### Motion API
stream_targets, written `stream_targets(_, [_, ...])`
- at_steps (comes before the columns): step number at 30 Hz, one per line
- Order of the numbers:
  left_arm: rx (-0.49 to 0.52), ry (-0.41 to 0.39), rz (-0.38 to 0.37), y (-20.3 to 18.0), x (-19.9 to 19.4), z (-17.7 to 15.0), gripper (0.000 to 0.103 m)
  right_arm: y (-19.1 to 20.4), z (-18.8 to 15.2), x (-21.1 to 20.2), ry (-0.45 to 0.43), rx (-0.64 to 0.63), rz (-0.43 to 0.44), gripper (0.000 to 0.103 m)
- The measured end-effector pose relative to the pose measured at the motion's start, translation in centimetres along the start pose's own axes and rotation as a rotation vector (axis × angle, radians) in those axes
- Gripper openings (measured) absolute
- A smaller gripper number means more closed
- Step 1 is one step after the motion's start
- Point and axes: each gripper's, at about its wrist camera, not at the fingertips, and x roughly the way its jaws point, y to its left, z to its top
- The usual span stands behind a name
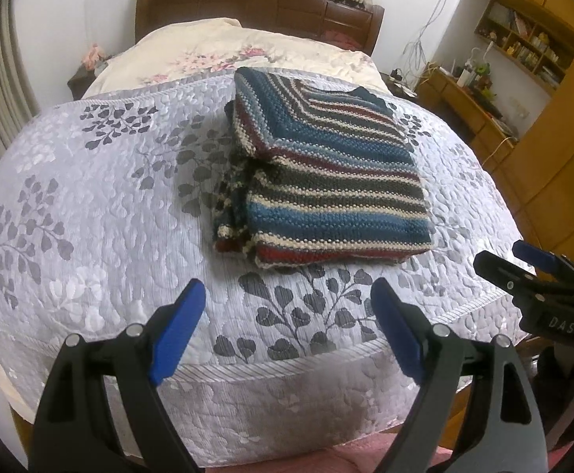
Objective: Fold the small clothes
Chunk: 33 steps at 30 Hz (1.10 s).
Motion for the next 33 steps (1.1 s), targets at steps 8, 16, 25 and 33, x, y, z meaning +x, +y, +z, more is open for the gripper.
stream_targets(8, [-0.004, 0.014, 0.001, -0.10, 0.40, -0.04, 0.085, 0.02, -0.04, 0.24, 0.006, 0.004, -0.004, 0.099])
stream_targets(16, [-0.003, 0.027, 0.001, -0.23, 0.79, -0.12, 0.085, -0.09, -0.07, 0.41, 0.007, -0.003, -0.007, 0.099])
stream_targets(25, [-0.003, 0.030, 0.002, -0.25, 0.83, -0.18, 0.085, -0.61, -0.16, 0.69, 0.007, 0.017, 0.019, 0.099])
stream_targets(33, [-0.002, 0.032, 0.002, -0.33, 0.92, -0.27, 0.085, -0.79, -0.27, 0.87, 0.014, 0.032, 0.016, 0.099])
